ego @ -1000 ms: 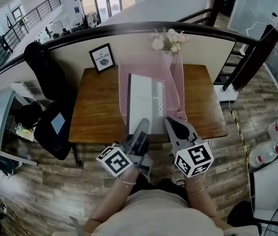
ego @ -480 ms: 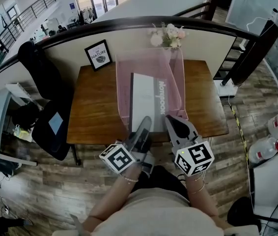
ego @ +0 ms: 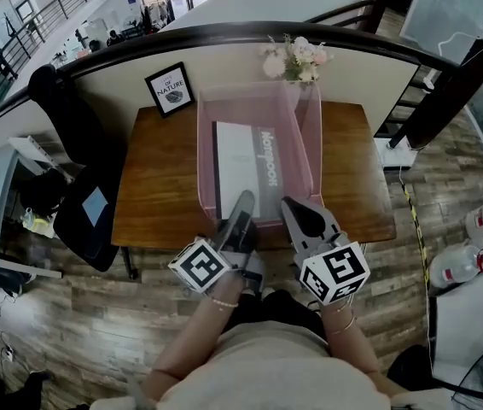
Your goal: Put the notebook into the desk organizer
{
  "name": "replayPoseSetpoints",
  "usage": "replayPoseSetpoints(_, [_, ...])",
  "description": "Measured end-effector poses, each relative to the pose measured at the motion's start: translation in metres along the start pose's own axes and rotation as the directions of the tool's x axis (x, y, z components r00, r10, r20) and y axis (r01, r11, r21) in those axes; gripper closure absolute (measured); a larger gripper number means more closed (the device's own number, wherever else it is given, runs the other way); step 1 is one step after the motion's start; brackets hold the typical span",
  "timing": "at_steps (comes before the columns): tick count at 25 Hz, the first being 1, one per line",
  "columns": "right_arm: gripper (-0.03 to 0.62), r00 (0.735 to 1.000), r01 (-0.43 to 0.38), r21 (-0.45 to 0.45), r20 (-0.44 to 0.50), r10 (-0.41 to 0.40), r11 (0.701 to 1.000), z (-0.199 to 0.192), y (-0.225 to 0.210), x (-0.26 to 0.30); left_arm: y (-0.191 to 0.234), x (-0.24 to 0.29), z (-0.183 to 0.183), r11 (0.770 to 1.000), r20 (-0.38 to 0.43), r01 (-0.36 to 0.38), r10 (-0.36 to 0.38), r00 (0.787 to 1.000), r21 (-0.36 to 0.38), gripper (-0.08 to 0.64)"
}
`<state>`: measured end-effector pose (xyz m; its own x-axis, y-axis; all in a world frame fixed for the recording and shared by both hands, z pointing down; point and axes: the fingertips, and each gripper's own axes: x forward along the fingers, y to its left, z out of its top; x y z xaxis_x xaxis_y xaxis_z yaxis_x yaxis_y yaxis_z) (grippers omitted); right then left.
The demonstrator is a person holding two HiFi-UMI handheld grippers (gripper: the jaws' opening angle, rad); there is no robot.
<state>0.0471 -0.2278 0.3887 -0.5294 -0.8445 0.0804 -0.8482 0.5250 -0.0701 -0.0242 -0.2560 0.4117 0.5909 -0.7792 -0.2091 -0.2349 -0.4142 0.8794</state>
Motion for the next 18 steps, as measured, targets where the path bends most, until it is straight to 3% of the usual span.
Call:
replayPoseSetpoints(5, [0.580, 1.000, -0.001, 0.008, -0.012, 0.001, 1.000, -0.003, -0.009, 0.004, 0.018, 0.005, 0.003, 0.994, 0.012, -0.104, 0.105, 0.994, -0.041, 0.527])
replayPoseSetpoints(7, [0.580, 1.000, -0.002, 0.010, -0.018, 0.002, 1.000, -0.004, -0.012, 0.003, 0.015, 0.010, 0.005, 0.995, 0.020, -0.092, 0.093, 0.995, -0.041, 0.522])
replayPoseSetpoints(12, [0.580, 0.999, -0.029, 0.018, -0.031, 0.030, 0.999, -0.008, -0.011, 0.007, 0.003, 0.025, 0.007, 0.987, 0.044, -0.030, 0.037, 0.998, -0.156, 0.496])
replayPoseSetpoints(15, [0.580, 0.998, -0.048, 0.016, -0.030, 0.048, 0.999, -0.009, -0.007, 0.007, -0.006, 0.028, 0.011, 0.975, 0.086, 0.001, 0.018, 0.996, -0.224, 0.426])
replayPoseSetpoints(18, [0.580, 0.998, -0.057, 0.016, -0.031, 0.058, 0.998, -0.009, -0.008, 0.006, -0.011, 0.028, 0.012, 0.970, 0.114, 0.013, 0.015, 0.993, -0.244, 0.357])
